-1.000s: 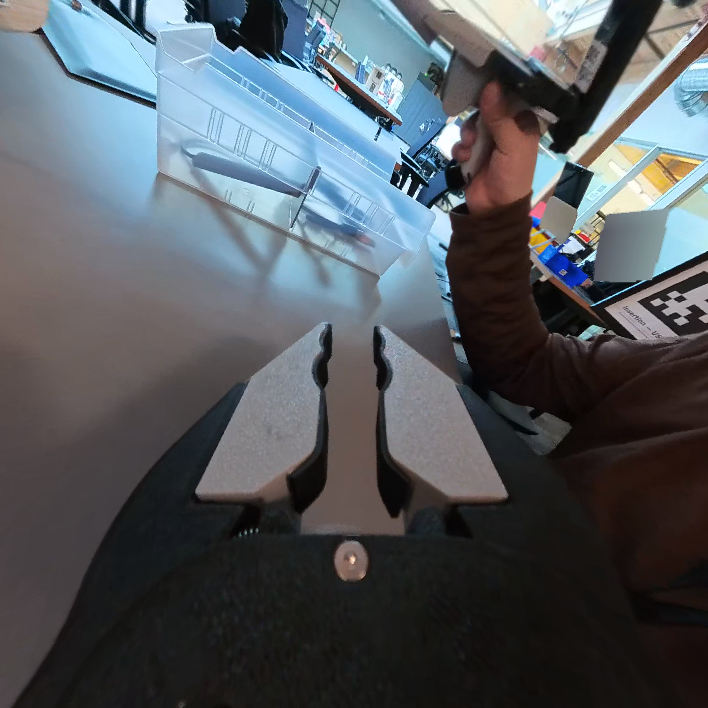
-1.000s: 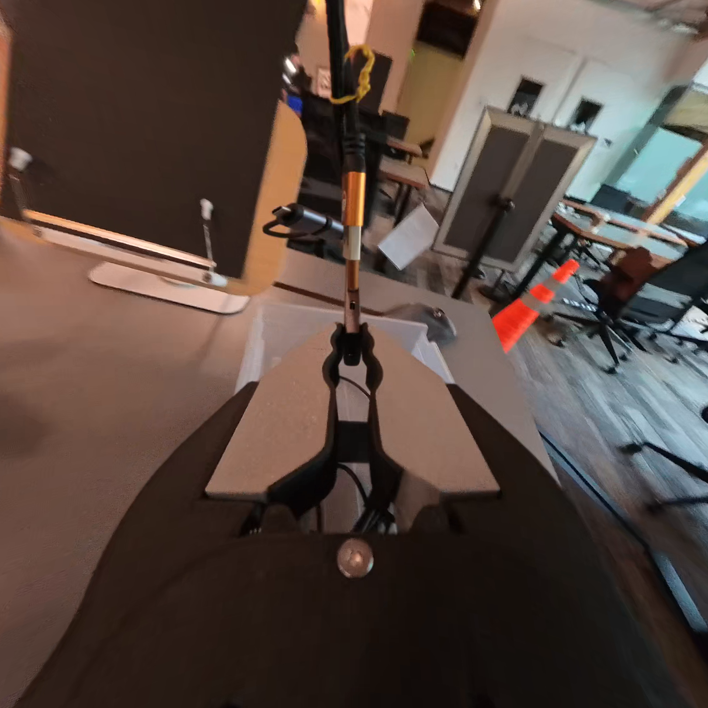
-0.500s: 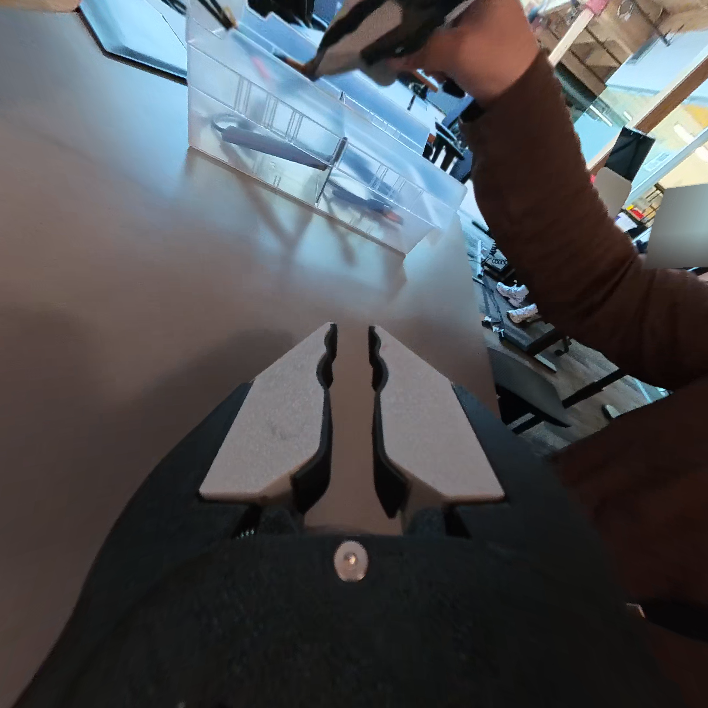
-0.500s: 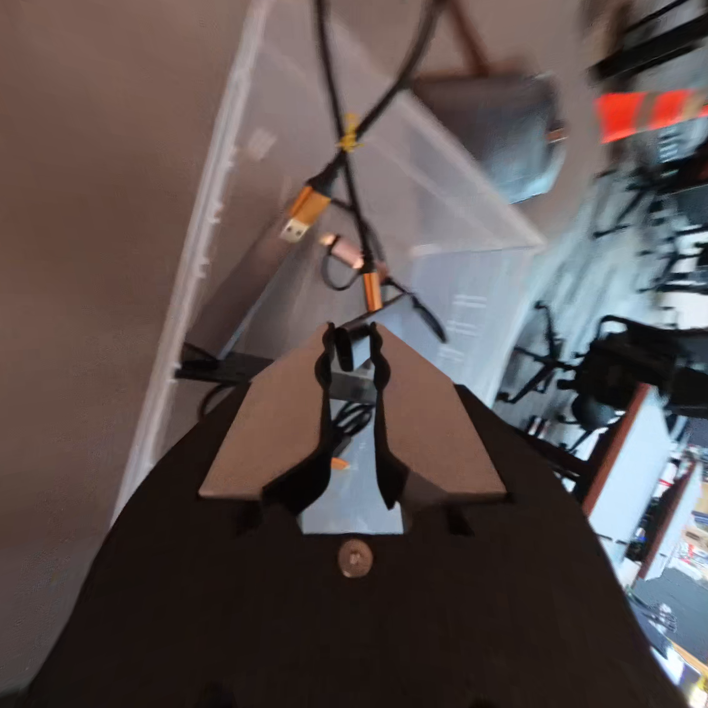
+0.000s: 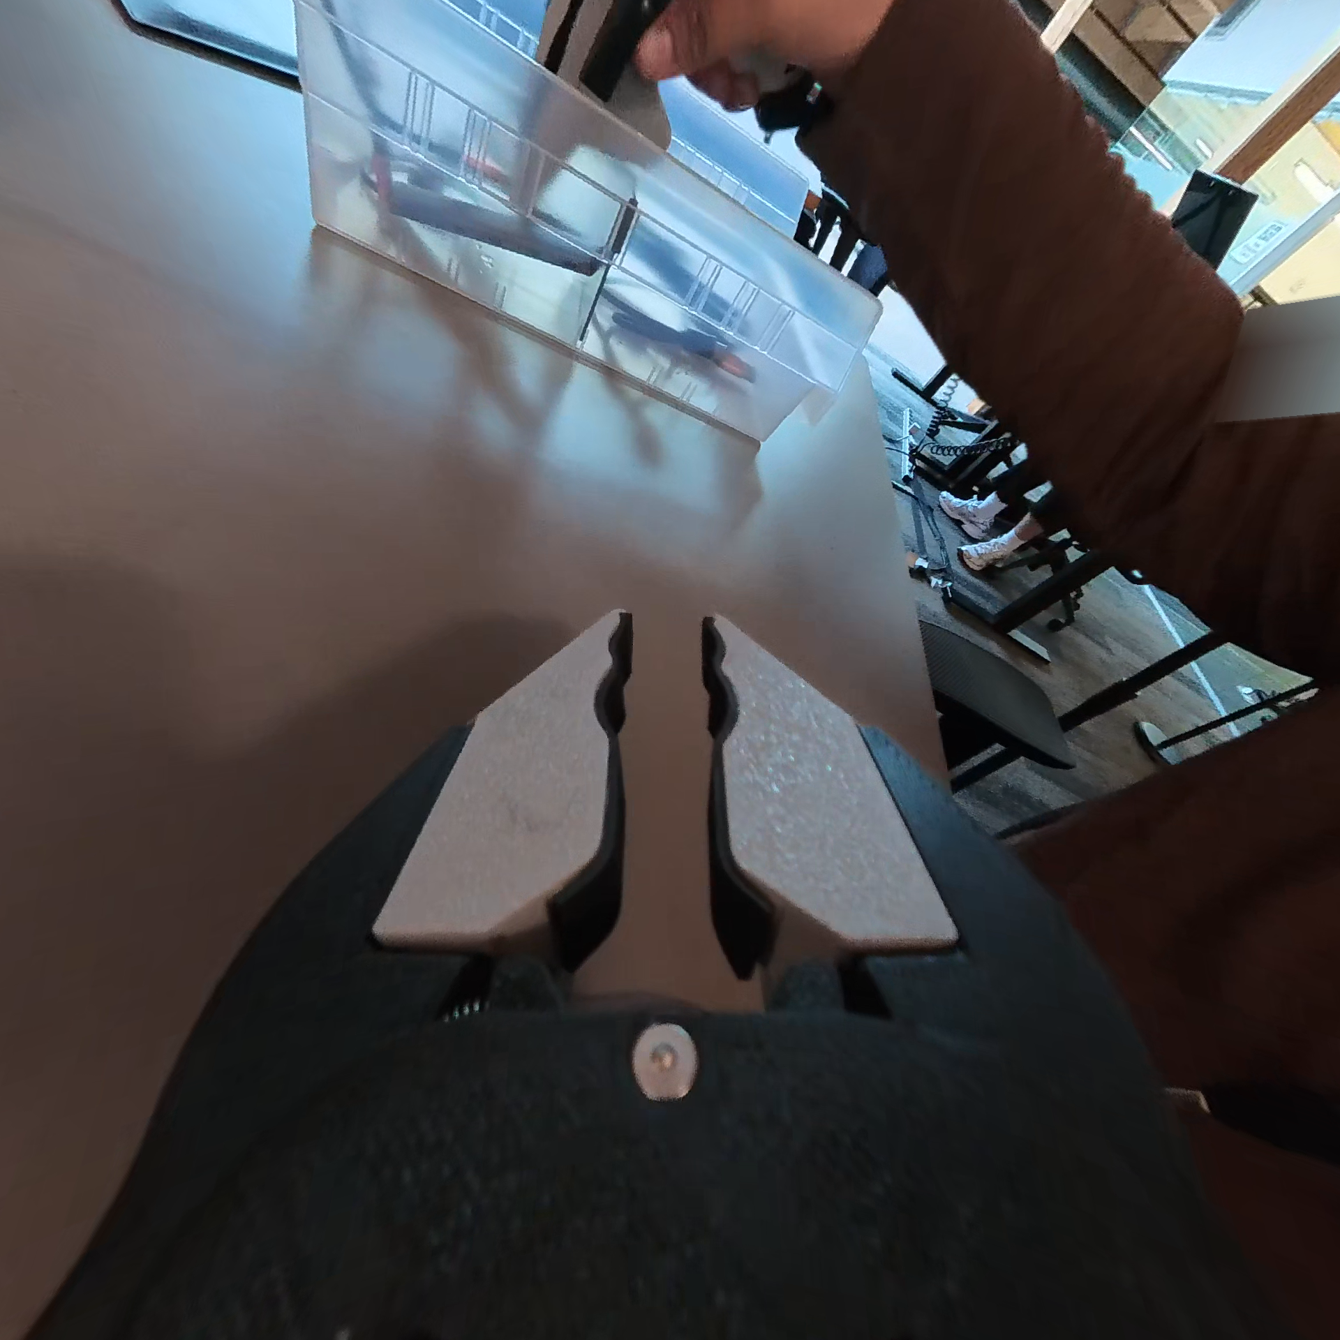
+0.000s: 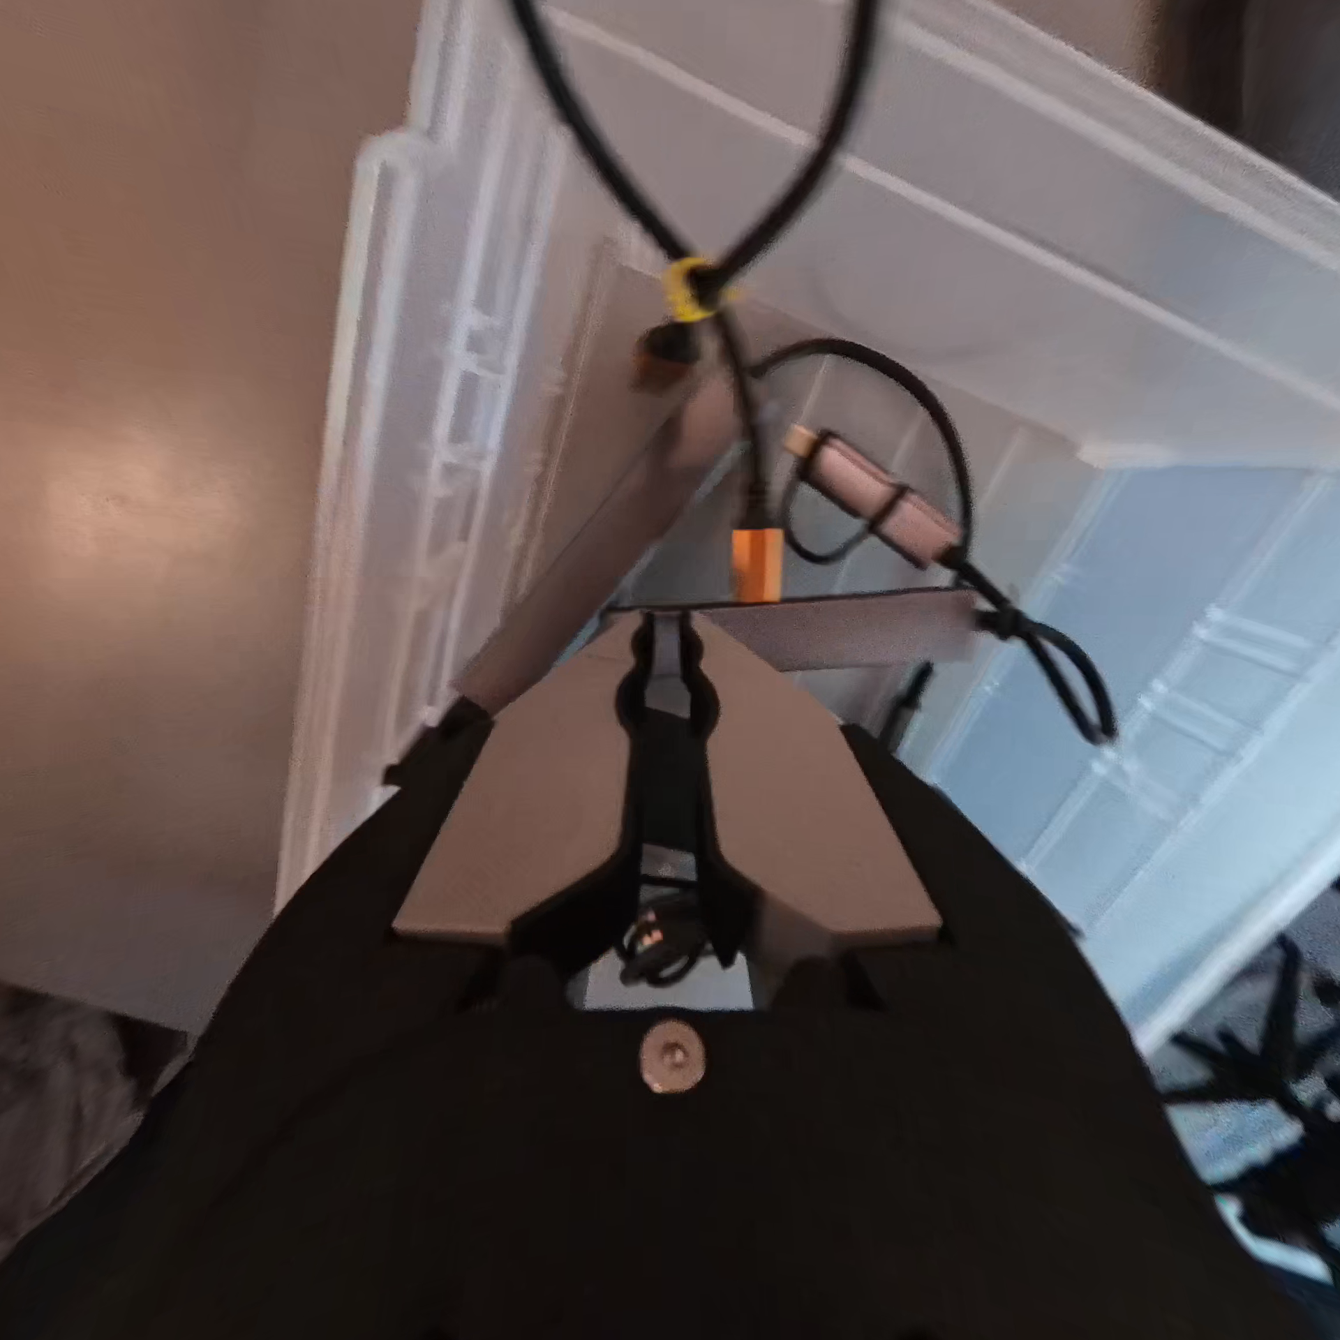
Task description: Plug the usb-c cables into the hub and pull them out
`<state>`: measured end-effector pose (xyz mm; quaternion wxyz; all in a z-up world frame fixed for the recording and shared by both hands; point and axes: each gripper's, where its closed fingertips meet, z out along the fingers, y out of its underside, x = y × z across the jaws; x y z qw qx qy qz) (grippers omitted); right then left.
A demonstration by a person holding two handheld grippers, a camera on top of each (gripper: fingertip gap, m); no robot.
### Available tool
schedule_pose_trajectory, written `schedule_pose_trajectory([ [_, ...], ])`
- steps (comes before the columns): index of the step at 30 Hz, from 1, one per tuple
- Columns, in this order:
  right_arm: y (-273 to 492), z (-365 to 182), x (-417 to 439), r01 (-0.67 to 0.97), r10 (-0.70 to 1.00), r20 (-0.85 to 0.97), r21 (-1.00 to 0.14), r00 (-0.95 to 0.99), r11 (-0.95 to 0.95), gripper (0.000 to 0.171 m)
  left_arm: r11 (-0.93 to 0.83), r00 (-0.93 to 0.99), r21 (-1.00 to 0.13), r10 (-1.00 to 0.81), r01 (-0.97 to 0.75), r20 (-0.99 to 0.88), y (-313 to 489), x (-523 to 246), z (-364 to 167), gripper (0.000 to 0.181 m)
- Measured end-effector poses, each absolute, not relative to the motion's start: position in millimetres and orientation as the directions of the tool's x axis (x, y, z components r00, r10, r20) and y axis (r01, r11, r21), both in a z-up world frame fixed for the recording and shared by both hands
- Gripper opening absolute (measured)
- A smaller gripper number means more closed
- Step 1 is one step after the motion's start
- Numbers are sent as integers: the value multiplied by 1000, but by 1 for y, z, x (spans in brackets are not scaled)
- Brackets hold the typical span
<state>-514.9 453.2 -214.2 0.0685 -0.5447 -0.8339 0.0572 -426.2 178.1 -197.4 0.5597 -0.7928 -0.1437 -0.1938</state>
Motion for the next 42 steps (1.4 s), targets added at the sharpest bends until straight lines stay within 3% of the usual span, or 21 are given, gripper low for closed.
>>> schedule_pose_trajectory([
  [2,468,-202,-516,909,931,118,-203,-345,363,3,-326,879,-829,9,454,477,178,-427,-197,17],
  [4,467,-176,-523,864,945,123,-383,-303,327,6,-317,868,-822,13,474,496,177,-429,-196,17],
  [8,443,-129,-508,687,955,-19,-699,-296,199,46,-324,862,-811,28,487,506,176,-431,-199,19],
  [10,421,-130,-480,647,918,-120,-743,-379,170,68,-347,871,-812,31,469,490,177,-427,-202,20],
  [14,388,-159,-425,634,844,-241,-760,-479,143,80,-403,897,-816,30,414,440,180,-419,-209,22],
  [15,380,-172,-411,653,824,-271,-743,-498,150,77,-416,903,-815,31,402,429,181,-417,-210,23],
  [17,381,-201,-389,685,835,-226,-693,-502,225,49,-440,908,-811,27,386,417,182,-414,-214,23],
  [21,428,-202,-359,646,895,96,-659,-435,385,5,-455,895,-792,22,406,446,182,-412,-216,24],
  [22,440,-203,-352,641,887,180,-632,-425,435,2,-453,889,-788,22,416,457,182,-412,-216,24],
  [29,469,-216,-326,645,851,300,-556,-431,524,9,-480,887,-780,-7,402,462,184,-401,-218,25],
  [36,457,-205,-326,593,881,176,-680,-438,431,15,-510,898,-779,-26,366,439,183,-390,-221,26],
  [42,459,-209,-319,615,879,171,-655,-445,439,14,-536,914,-789,-74,301,399,179,-373,-223,27],
])
